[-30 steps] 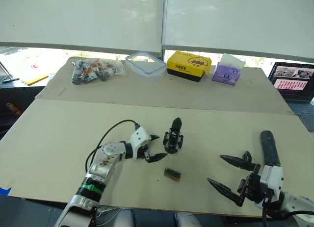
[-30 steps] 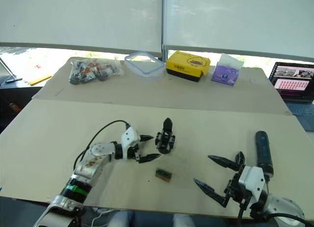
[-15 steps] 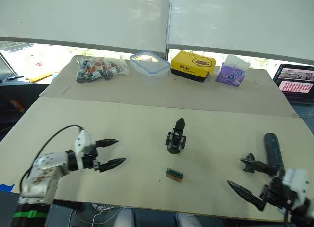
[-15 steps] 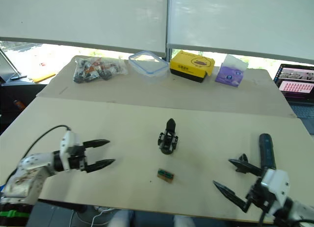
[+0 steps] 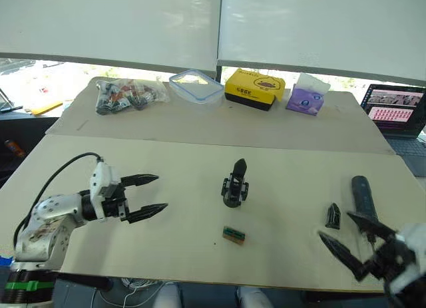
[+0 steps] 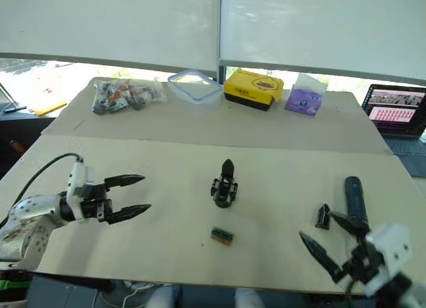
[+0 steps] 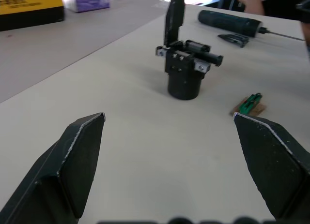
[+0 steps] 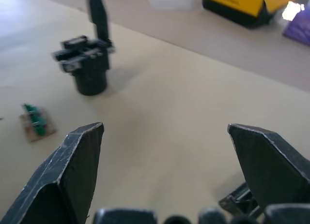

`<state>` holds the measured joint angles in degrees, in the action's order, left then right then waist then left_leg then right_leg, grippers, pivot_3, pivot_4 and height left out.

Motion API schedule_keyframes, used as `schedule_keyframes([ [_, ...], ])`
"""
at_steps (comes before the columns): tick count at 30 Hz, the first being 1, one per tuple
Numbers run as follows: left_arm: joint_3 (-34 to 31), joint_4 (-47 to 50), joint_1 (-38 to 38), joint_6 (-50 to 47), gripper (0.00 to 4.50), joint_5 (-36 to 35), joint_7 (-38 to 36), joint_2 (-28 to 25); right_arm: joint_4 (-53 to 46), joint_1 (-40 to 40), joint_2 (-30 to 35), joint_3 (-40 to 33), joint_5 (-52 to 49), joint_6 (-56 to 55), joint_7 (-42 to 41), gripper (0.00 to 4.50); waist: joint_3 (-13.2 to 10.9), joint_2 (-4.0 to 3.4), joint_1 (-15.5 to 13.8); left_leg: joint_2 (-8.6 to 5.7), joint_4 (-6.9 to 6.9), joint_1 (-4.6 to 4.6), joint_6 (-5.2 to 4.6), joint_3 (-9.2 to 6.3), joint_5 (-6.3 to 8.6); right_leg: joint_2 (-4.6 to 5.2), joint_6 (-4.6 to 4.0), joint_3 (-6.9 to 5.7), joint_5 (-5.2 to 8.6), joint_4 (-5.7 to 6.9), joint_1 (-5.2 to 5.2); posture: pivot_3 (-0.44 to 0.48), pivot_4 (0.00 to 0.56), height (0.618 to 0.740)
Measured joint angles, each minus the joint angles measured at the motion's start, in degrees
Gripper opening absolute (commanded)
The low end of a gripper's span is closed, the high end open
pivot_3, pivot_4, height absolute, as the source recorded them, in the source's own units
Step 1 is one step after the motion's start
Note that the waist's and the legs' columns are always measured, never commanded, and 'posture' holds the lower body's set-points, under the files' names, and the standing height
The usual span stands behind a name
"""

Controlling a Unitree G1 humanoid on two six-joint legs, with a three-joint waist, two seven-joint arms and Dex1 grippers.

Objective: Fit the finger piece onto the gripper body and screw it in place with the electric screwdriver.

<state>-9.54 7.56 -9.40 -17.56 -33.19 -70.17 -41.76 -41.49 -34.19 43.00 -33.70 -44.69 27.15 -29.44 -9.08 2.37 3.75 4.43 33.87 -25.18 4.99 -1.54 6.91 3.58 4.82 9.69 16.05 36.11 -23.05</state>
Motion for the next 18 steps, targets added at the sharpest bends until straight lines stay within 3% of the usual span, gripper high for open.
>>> schedule_keyframes([
  [3,1.4,2.5,-1.2,-3.5,4.48,-2.4,-0.2,0.2,0.6,4.4,10.8,-2.5,-11.1,20.0,10.9,4.50,0.0,0.06,-0.2,0.00,-0.18,-0.02,-0.21,-0.12,-0.11,-0.09,0.06,-0.02,0.01,0.13,0.01,0.000,0.150,0.740],
  [8,4.1,5.9,-2.8,-6.8,4.48,-5.1,-0.6,0.5,10.0,17.4,22.7,-0.5,-33.1,39.0,27.1,4.50,-0.1,0.14,-0.2,-0.01,-0.08,-0.22,-0.64,-0.11,-0.28,-0.09,0.24,-0.02,0.06,0.10,0.15,0.000,0.150,0.740],
  [12,5.1,6.8,-3.5,-6.7,4.48,-5.1,-0.4,1.1,18.3,25.2,25.5,5.4,-38.8,44.7,35.4,4.50,-0.2,0.34,-0.2,-0.03,-0.02,-0.33,-0.68,-0.13,-0.30,-0.09,0.31,-0.01,0.02,0.06,0.10,0.000,0.150,0.740],
  [18,5.1,8.0,-2.7,-6.6,4.48,-5.1,0.5,1.3,26.9,33.9,25.1,12.9,-38.2,49.9,39.1,4.50,-0.2,0.33,-0.1,-0.02,-0.02,-0.38,-0.71,-0.12,-0.32,-0.12,0.49,0.01,-0.08,0.11,0.02,0.000,0.150,0.740],
])
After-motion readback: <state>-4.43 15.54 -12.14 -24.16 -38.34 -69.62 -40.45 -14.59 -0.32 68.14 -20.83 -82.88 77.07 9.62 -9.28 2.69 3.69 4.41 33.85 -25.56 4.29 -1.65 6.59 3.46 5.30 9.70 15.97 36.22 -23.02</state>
